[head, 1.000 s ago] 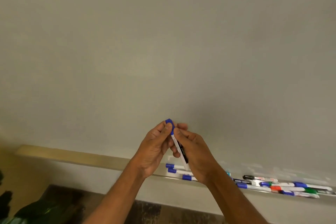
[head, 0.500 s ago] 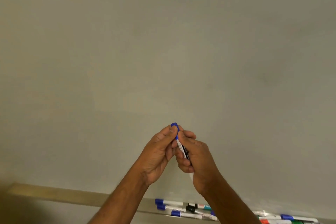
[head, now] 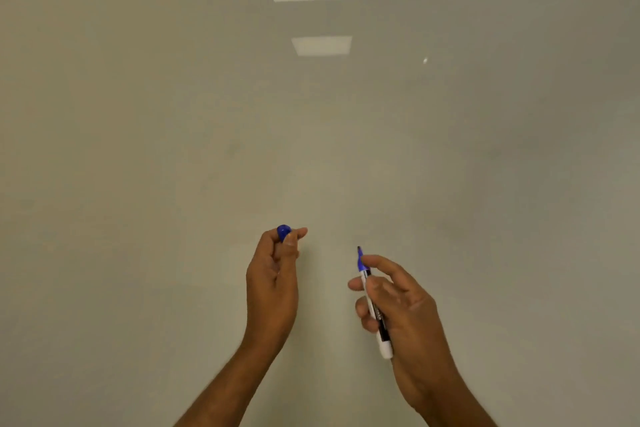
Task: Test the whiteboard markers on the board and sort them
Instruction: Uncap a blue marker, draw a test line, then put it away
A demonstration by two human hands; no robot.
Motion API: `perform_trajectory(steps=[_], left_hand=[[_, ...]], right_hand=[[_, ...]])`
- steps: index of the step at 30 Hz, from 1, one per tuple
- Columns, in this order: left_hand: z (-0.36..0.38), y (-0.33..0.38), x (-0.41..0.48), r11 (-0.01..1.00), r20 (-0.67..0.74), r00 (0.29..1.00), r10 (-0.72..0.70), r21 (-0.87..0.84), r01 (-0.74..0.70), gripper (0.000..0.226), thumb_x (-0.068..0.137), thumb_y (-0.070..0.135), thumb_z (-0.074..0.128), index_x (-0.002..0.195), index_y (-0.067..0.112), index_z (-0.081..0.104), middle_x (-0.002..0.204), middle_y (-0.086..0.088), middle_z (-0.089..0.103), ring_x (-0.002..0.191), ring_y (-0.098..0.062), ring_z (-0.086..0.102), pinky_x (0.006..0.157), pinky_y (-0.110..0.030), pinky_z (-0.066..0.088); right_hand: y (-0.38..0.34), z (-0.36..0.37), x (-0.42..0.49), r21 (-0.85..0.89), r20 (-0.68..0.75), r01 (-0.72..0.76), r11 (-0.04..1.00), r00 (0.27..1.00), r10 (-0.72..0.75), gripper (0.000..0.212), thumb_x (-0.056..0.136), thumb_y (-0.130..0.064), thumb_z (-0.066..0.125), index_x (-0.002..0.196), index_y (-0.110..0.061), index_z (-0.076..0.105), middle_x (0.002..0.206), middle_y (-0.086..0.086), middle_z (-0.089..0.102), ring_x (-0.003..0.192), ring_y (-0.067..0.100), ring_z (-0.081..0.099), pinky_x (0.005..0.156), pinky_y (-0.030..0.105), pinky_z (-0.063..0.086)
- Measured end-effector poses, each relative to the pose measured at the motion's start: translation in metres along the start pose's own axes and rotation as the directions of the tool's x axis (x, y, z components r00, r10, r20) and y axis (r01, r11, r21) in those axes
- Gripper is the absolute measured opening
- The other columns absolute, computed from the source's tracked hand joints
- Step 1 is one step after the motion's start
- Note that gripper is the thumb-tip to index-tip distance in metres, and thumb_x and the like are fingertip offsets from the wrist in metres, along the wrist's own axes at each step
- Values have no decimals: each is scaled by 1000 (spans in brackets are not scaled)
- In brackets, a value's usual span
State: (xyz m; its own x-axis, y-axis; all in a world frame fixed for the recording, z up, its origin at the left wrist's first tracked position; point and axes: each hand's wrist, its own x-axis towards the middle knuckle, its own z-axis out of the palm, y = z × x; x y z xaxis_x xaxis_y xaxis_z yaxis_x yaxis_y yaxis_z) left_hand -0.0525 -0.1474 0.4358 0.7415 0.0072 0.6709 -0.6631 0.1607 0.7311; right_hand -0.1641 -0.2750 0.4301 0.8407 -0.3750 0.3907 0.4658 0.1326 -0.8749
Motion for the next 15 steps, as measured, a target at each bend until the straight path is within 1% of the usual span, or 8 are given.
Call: perform_trajectory(steps=[2,3,5,6,9,12,13,15], left_hand=[[8,2,7,991,-18,992,124,53,-122,27,106,30,44,124,19,61,126,21,68,116,4,62,95,-13,48],[11,2,13,983,-17,985,170,66,-169,32,106,29,43,131,18,58,132,21,64,122,5,58,100,-11,45],[17,1,26,965,-5,970,243,100,-242,38,108,29,40,143,20,51,143,19,56,132,1,52,110,-16,39],[20,0,34,954,0,961,277,122,-275,39,109,30,38,147,23,47,148,17,53,136,-3,50,113,-19,38],[28,-2,57,912,15,927,376,174,-372,45,110,34,34,154,27,38,158,9,42,146,-11,41,119,-27,33],[36,-1,78,866,31,890,455,217,-450,50,108,35,34,156,20,36,161,8,36,152,-8,28,122,-24,25],[39,-1,85,853,39,881,472,234,-468,51,108,35,34,156,19,35,162,7,35,152,-7,26,122,-22,24],[43,-3,96,832,54,868,494,261,-490,51,108,34,35,156,19,35,163,5,35,152,-6,25,123,-22,22]], right_hand=[[-13,-4,13,170,-24,31,985,999,-27,24,98,-5,50,104,-8,73,99,20,69,70,21,59,56,25,48],[-19,-6,20,278,-17,21,960,1000,-17,27,99,-3,46,106,-5,72,100,21,68,75,22,61,58,26,50],[-31,-9,32,438,15,17,899,1000,-26,32,99,0,41,114,-3,69,103,22,67,84,24,64,63,26,53],[-37,-11,38,452,23,41,891,998,-58,33,98,1,42,117,-3,68,104,22,66,88,25,64,66,27,54],[-52,-6,52,273,-43,213,938,977,-209,31,92,-2,56,122,-8,65,107,19,68,94,26,67,75,31,56],[-62,3,65,-44,-167,401,915,900,-402,32,92,-31,56,118,-18,68,102,9,73,98,22,69,84,34,55],[-65,6,70,-130,-205,440,889,865,-458,34,92,-39,53,116,-21,70,99,5,74,99,18,68,87,29,53],[-70,10,79,-223,-262,503,835,794,-549,29,95,-39,52,110,-25,72,96,0,74,104,10,66,87,14,47]])
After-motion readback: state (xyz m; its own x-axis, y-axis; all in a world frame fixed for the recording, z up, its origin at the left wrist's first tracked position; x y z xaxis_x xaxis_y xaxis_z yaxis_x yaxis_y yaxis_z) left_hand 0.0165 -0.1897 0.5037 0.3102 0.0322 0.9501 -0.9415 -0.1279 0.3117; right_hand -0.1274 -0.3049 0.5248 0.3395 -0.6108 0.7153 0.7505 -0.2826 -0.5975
